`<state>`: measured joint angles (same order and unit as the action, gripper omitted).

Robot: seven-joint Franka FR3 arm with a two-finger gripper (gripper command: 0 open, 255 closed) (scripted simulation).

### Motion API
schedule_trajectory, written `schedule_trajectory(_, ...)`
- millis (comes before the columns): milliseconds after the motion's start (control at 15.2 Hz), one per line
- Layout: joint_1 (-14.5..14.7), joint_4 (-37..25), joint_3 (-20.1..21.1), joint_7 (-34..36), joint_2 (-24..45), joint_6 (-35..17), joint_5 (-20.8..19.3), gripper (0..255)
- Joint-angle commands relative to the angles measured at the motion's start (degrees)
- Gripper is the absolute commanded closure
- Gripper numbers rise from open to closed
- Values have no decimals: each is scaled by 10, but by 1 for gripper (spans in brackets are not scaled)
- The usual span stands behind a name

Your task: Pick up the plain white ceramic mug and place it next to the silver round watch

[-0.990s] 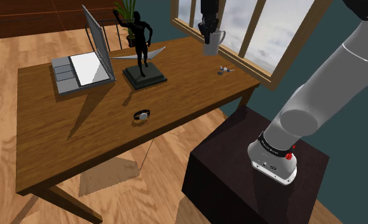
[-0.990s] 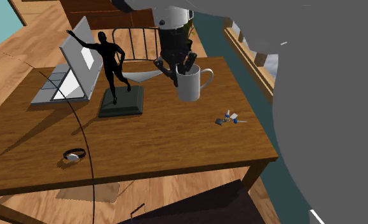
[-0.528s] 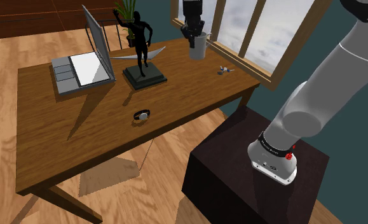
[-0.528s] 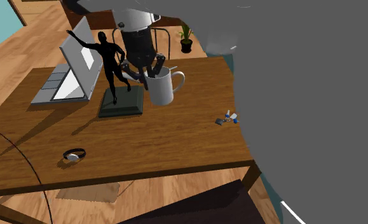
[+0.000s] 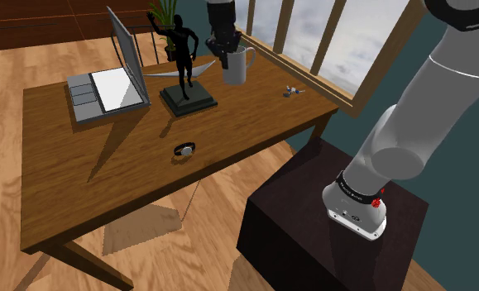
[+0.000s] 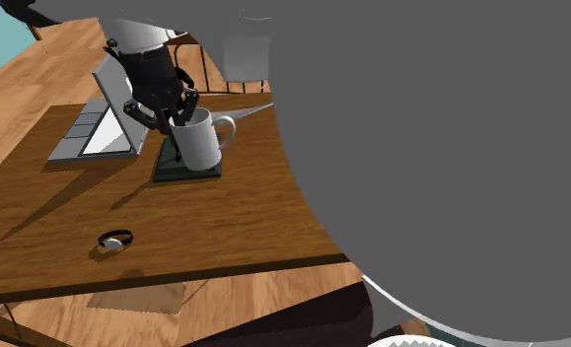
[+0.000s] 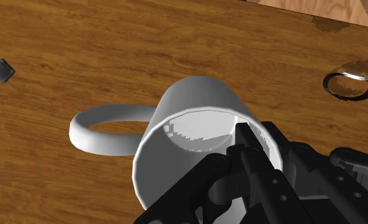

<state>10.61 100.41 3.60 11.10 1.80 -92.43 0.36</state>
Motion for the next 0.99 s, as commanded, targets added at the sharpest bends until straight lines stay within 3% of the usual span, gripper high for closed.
schedule_trajectory(0,12,-19,12,25,17,1,2,255)
schedule_trajectory(330,52,-104,43,95,83,20,3,255)
schedule_trajectory(924,52,-38,42,94,85,-49,3,255)
